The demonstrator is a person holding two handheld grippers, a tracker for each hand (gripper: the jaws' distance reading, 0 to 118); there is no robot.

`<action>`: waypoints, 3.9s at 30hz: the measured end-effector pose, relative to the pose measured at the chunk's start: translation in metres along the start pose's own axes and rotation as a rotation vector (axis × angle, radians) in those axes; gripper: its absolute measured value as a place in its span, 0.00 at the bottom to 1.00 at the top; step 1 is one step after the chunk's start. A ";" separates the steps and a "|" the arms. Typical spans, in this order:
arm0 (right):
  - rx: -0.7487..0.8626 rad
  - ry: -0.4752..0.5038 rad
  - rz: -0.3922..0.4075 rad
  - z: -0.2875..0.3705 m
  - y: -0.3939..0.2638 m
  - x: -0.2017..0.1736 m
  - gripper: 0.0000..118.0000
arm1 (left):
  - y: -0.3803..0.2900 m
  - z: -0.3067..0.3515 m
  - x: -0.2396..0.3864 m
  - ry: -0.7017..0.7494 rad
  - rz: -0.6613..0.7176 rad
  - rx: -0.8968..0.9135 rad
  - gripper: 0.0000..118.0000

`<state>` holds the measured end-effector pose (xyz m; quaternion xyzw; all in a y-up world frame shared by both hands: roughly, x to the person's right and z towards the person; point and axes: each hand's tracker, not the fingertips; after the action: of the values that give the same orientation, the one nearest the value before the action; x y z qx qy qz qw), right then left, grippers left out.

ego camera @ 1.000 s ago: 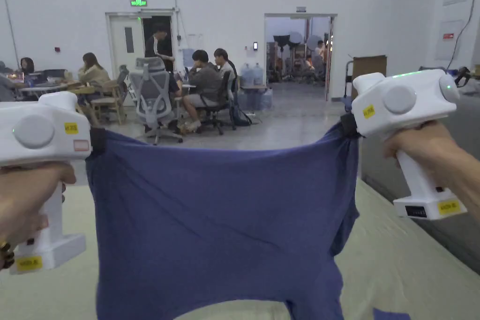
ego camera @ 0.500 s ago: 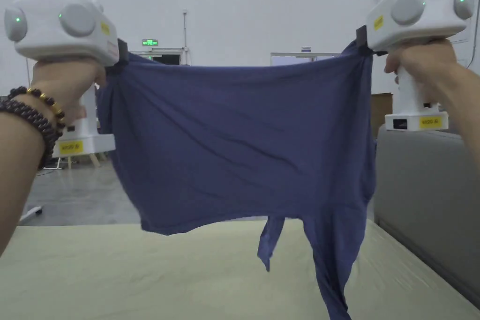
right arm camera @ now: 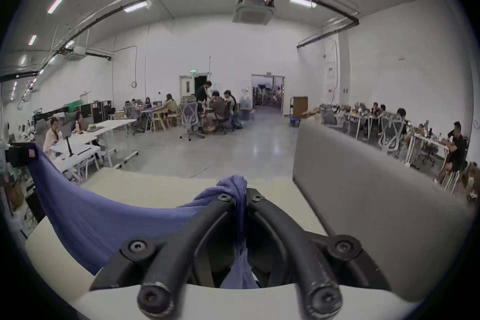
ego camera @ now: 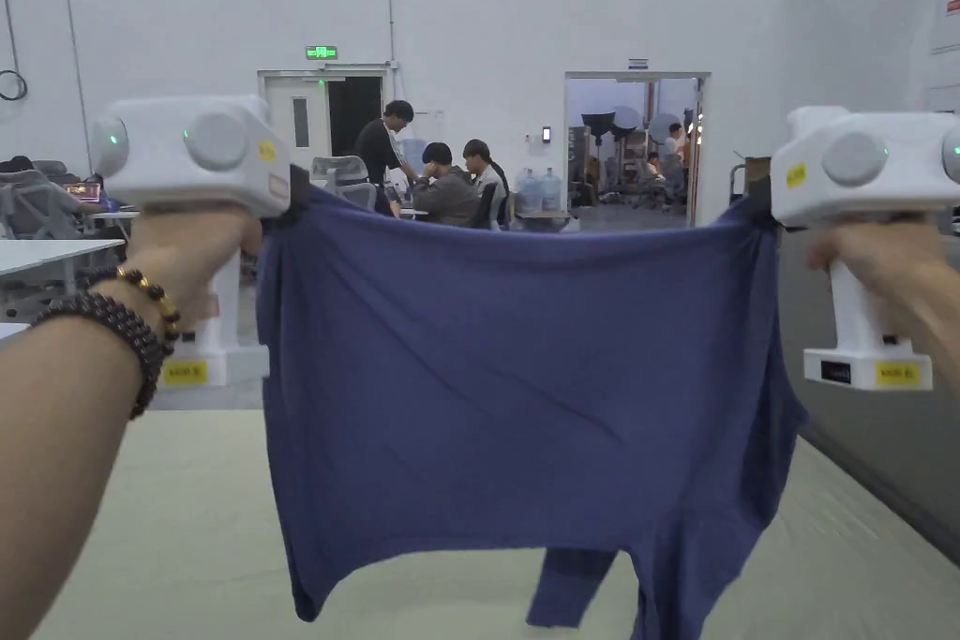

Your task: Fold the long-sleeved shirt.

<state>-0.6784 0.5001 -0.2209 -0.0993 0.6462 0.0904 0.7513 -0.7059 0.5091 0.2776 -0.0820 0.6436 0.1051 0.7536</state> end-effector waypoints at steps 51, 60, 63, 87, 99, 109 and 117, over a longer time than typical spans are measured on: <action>-0.688 0.032 0.010 0.297 -0.492 -0.008 0.05 | -0.496 0.285 -0.006 0.039 0.073 -0.501 0.23; -0.747 0.042 0.019 0.286 -0.508 -0.011 0.00 | -0.461 0.221 0.045 -0.154 0.007 -0.481 0.00; -0.732 0.045 0.026 0.279 -0.508 -0.007 0.00 | -0.432 0.174 0.080 -0.258 0.017 -0.437 0.03; -0.737 0.085 -0.056 0.274 -0.508 0.009 0.00 | -0.434 -0.068 0.255 -0.324 -0.162 -0.613 0.00; -0.668 0.101 -0.052 0.296 -0.490 0.001 0.00 | -0.506 0.167 0.172 -0.325 -0.041 -0.712 0.00; -0.647 0.120 -0.031 0.315 -0.487 -0.012 0.00 | -0.529 0.171 0.146 -0.369 0.114 -0.625 0.61; -0.662 0.097 -0.032 0.304 -0.489 -0.021 0.00 | -0.452 0.188 0.109 -0.276 0.069 -0.456 0.00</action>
<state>-0.2625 0.1091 -0.1401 -0.3525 0.6150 0.2788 0.6479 -0.3909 0.1272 0.1944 -0.2129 0.4969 0.2832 0.7922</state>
